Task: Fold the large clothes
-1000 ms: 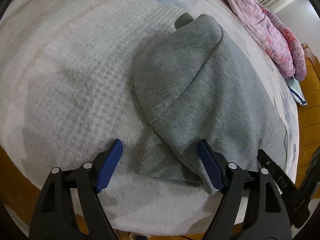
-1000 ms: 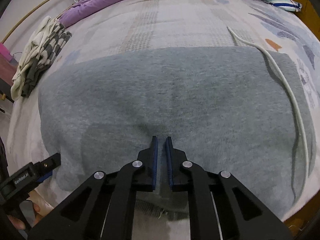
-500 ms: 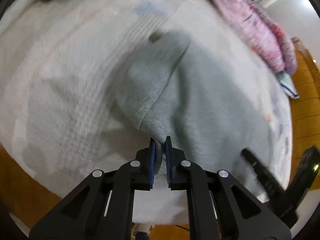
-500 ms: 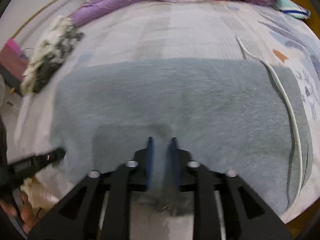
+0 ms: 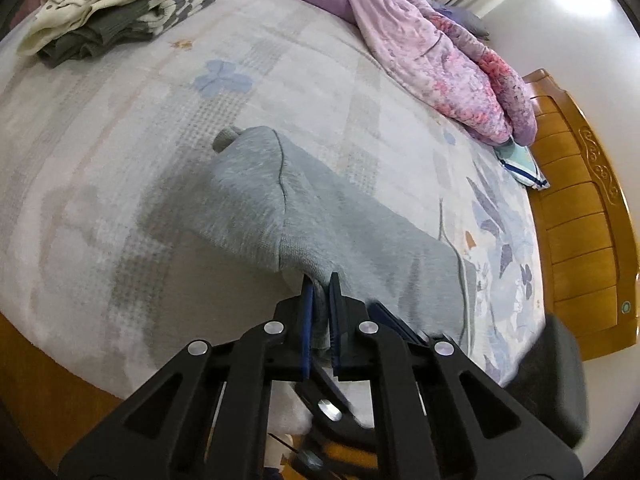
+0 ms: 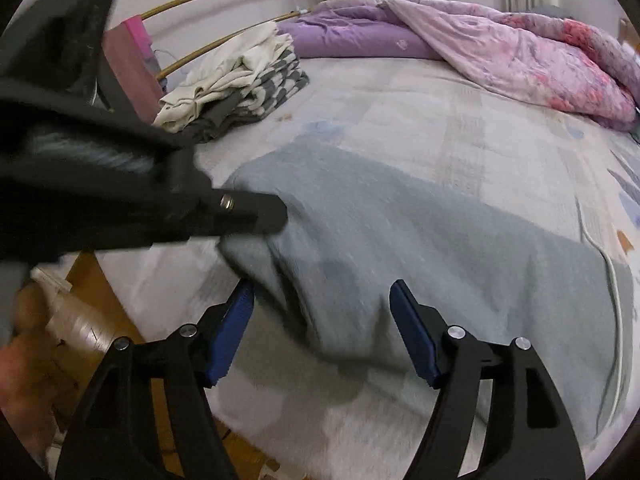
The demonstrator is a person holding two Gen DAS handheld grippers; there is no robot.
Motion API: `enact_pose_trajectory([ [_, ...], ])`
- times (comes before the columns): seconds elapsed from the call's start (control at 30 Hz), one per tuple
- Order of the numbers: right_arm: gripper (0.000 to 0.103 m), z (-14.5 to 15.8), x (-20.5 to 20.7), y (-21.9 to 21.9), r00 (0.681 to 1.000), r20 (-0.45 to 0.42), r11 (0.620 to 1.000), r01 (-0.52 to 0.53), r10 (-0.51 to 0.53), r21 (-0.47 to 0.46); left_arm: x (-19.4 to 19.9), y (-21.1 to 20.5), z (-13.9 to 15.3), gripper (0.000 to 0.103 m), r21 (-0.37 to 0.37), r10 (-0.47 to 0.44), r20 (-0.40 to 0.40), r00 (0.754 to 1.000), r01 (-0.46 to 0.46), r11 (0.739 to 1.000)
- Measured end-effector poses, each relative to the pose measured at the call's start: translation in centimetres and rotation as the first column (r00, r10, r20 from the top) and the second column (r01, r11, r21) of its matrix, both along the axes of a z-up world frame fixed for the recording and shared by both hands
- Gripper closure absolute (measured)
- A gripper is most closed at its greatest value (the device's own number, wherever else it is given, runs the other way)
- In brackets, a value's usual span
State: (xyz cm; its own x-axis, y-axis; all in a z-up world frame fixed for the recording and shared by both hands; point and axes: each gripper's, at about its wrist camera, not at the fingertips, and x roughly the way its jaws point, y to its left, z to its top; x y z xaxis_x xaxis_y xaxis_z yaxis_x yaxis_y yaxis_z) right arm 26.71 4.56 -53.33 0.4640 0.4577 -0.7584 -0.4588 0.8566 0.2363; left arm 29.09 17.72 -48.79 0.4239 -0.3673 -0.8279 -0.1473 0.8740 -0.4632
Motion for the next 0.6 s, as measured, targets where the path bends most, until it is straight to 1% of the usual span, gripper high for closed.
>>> enact_pose_trajectory([
  [0.03, 0.035, -0.3, 0.5, 0.1, 1.000, -0.005, 1.000, -0.003, 0.003, 0.008, -0.1, -0.1, 0.0, 0.097, -0.001, 0.006, -0.001, 1.000, -0.006, 1.000],
  [0.1, 0.066, -0.8, 1.7, -0.4, 0.999, -0.044, 0.999, 0.013, -0.011, 0.036, 0.2, -0.2, 0.1, 0.097, -0.008, 0.007, -0.007, 1.000, -0.007, 1.000],
  [0.17, 0.089, -0.7, 2.7, -1.3, 0.995, -0.092, 0.994, 0.033, -0.024, 0.103, 0.4, -0.6, 0.0, 0.095, -0.017, 0.012, -0.023, 1.000, -0.012, 1.000],
  [0.2, 0.094, -0.6, 3.1, -1.7, 0.992, -0.122, 0.990, 0.049, -0.033, 0.135, 0.5, -0.7, 0.2, 0.095, -0.039, 0.016, -0.020, 1.000, -0.017, 0.999],
  [0.23, 0.095, -0.3, 3.5, -1.9, 0.989, -0.140, 0.987, 0.067, -0.046, 0.148, 0.5, -0.8, 0.5, 0.094, -0.055, 0.016, -0.009, 1.000, -0.016, 0.998],
  [0.3, 0.095, 0.0, 4.0, -3.5, 0.977, -0.192, 0.967, 0.135, -0.093, 0.216, 0.2, -1.5, 2.1, 0.093, -0.075, 0.012, 0.054, 0.998, -0.007, 0.997],
  [0.33, 0.095, 0.1, 4.3, -4.8, 0.966, -0.226, 0.947, 0.185, -0.126, 0.263, 0.1, -2.0, 2.8, 0.085, -0.093, -0.002, 0.081, 0.997, 0.009, 0.996],
  [0.37, 0.095, 0.3, 4.5, -5.8, 0.957, -0.250, 0.928, 0.220, -0.147, 0.300, 0.1, -2.4, 3.3, 0.071, -0.090, -0.002, 0.092, 0.996, 0.010, 0.996],
  [0.4, 0.095, 0.5, 4.7, -6.9, 0.946, -0.272, 0.904, 0.262, -0.173, 0.337, 0.1, -2.9, 4.0, 0.064, -0.080, 0.002, 0.109, 0.994, 0.007, 0.997],
  [0.43, 0.095, 0.8, 4.8, -8.1, 0.936, -0.287, 0.881, 0.303, -0.204, 0.364, 0.0, -3.4, 4.7, 0.059, -0.074, 0.003, 0.133, 0.991, 0.006, 0.997],
  [0.5, 0.096, 1.6, 4.9, -11.2, 0.907, -0.314, 0.815, 0.397, -0.280, 0.421, -0.1, -4.5, 5.5, 0.058, -0.058, -0.003, 0.161, 0.987, 0.013, 0.998],
  [0.53, 0.096, 1.9, 4.7, -12.7, 0.891, -0.329, 0.779, 0.438, -0.312, 0.448, -0.1, -5.3, 5.8, 0.055, -0.040, -0.007, 0.175, 0.985, 0.014, 0.999],
  [0.6, 0.096, 2.2, 3.7, -16.4, 0.847, -0.362, 0.686, 0.528, -0.389, 0.500, -0.1, -6.8, 5.7, 0.053, -0.018, -0.020, 0.175, 0.984, 0.023, 1.000],
])
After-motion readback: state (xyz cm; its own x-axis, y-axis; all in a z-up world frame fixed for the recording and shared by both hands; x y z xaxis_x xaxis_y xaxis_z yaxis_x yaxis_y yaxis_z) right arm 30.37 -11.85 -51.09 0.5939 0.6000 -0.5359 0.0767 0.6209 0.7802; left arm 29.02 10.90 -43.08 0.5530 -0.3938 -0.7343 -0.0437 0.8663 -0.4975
